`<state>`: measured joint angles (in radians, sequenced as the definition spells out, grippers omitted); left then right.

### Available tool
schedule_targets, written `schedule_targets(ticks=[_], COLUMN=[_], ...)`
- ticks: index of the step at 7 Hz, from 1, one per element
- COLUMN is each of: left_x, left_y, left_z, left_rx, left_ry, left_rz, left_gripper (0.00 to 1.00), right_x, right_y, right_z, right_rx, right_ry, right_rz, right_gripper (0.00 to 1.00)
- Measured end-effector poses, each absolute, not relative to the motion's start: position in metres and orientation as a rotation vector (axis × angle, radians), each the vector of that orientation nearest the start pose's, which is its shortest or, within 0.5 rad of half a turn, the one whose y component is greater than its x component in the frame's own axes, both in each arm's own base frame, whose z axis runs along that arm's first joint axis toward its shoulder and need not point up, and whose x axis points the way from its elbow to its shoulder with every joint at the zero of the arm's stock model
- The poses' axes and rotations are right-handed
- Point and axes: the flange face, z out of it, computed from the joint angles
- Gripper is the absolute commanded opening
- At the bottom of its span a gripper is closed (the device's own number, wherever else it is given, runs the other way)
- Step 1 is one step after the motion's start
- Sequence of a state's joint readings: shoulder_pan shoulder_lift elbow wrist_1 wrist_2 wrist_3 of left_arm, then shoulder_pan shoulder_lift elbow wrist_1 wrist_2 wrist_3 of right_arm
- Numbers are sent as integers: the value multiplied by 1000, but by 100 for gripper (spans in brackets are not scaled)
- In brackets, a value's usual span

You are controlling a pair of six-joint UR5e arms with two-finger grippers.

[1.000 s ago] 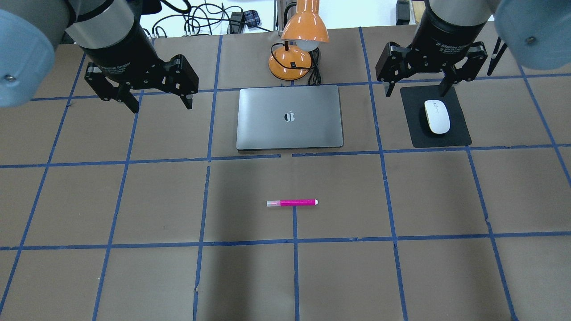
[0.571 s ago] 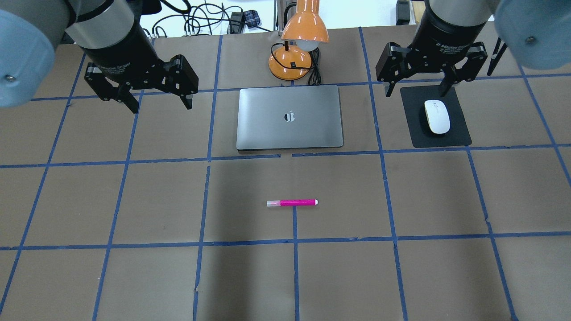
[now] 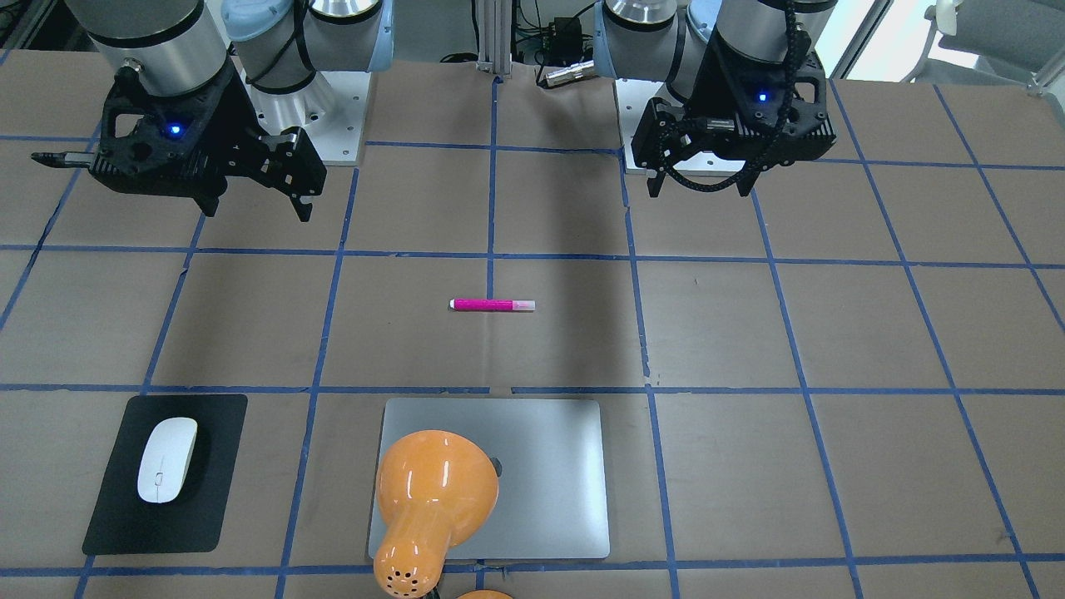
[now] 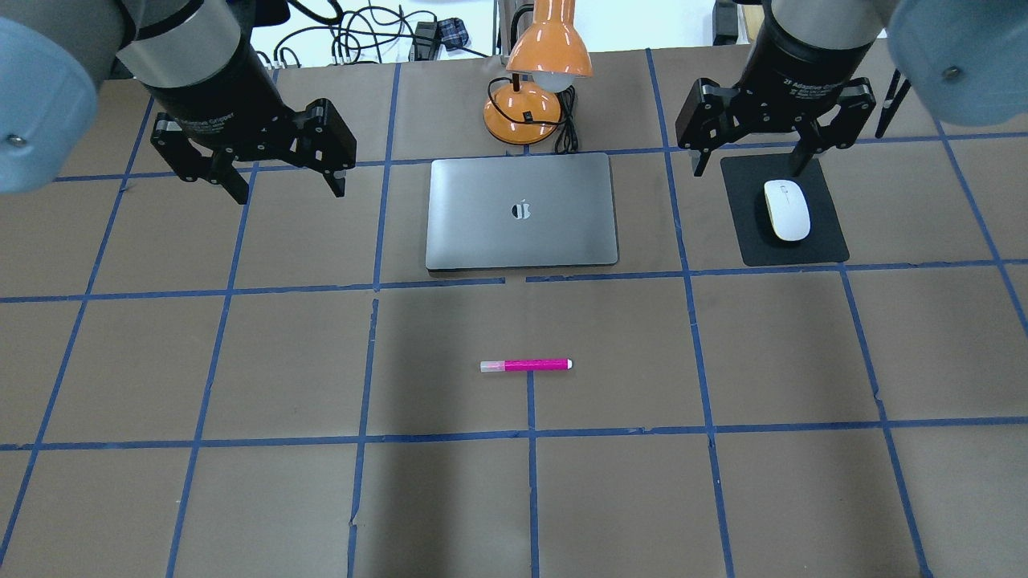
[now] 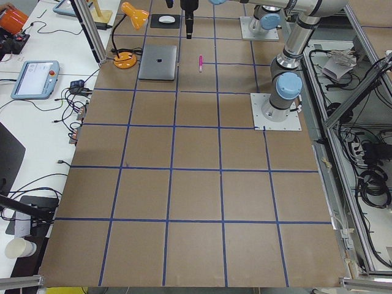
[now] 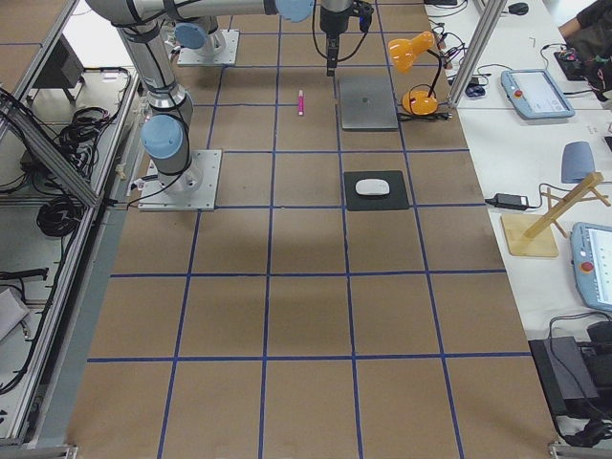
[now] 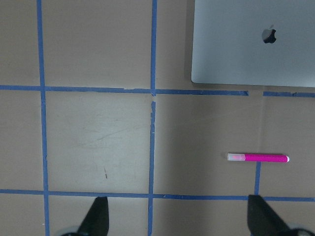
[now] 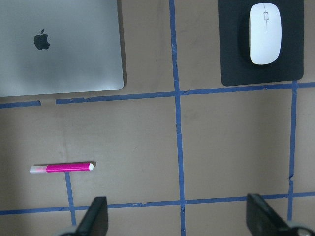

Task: Place pen and mouse around notebook

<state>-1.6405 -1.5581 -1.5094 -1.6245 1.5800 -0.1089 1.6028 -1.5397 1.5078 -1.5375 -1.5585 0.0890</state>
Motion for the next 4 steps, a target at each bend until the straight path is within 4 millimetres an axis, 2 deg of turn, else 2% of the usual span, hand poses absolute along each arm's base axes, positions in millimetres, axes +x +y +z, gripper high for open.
schedule_targets(ticks=[4], left_x=[-166], left_y=[-477], left_z=[519], left_rx=[-61], left_ry=[3134], left_rz=[-35], left_gripper=[100], right_x=[150], right_y=[-500], right_z=[495], right_rx=[90], right_ry=[3130], right_rz=[20], right_gripper=[100])
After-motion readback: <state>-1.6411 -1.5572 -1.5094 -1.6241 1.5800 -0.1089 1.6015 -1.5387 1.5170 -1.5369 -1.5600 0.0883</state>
